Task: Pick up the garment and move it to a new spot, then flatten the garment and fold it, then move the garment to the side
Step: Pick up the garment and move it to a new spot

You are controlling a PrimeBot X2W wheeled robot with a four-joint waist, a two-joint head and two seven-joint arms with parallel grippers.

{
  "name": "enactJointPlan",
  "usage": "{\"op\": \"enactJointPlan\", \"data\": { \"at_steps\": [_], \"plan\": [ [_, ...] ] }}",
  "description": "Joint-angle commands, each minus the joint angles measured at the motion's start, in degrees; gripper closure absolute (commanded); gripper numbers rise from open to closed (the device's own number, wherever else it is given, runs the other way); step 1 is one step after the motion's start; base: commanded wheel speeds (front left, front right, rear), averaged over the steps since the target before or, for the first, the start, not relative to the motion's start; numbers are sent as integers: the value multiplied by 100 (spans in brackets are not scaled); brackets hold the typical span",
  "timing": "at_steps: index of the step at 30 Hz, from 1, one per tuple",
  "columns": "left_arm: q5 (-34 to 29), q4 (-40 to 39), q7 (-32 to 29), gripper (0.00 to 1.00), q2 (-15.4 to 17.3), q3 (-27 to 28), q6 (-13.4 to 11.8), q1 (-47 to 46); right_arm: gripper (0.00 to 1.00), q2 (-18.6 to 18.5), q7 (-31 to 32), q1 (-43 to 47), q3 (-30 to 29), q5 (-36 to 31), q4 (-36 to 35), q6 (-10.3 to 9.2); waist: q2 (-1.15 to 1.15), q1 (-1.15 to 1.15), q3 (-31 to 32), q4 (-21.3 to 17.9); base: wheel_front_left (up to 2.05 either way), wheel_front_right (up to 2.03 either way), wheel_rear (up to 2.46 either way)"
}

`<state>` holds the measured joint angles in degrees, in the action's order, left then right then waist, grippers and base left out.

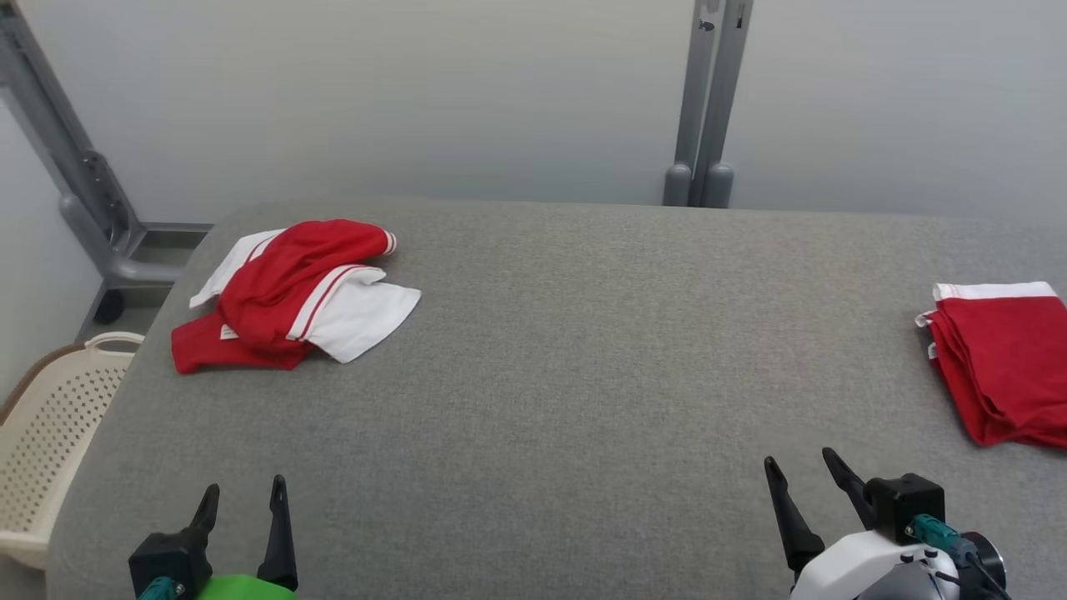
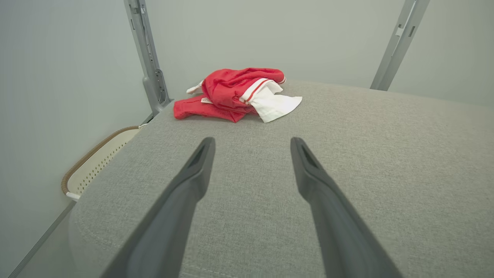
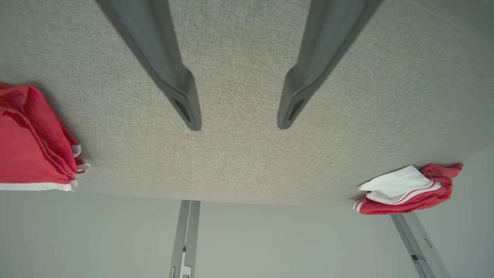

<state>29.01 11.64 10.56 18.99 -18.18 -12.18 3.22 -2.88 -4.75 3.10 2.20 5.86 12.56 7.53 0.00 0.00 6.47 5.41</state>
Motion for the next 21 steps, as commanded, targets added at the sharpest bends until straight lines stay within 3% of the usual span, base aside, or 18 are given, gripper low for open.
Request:
{"op": "enactJointPlan", "data": {
  "at_steps": [1,12,21],
  "plan": [
    [-30,-24,-35,0,76,7,-34,-35,0,-4,-39,29,28,48,11,-8,0,0,18,316,0,0,0],
    [-20,-222,-168,0,271,47,-121,112,0,-7,-94,-53,287,237,35,-8,0,0,0,1238,0,0,0],
    [1,-354,-241,0,372,78,-194,181,0,-8,-107,-109,449,324,86,-8,0,0,-107,1746,0,0,0]
  ]
}}
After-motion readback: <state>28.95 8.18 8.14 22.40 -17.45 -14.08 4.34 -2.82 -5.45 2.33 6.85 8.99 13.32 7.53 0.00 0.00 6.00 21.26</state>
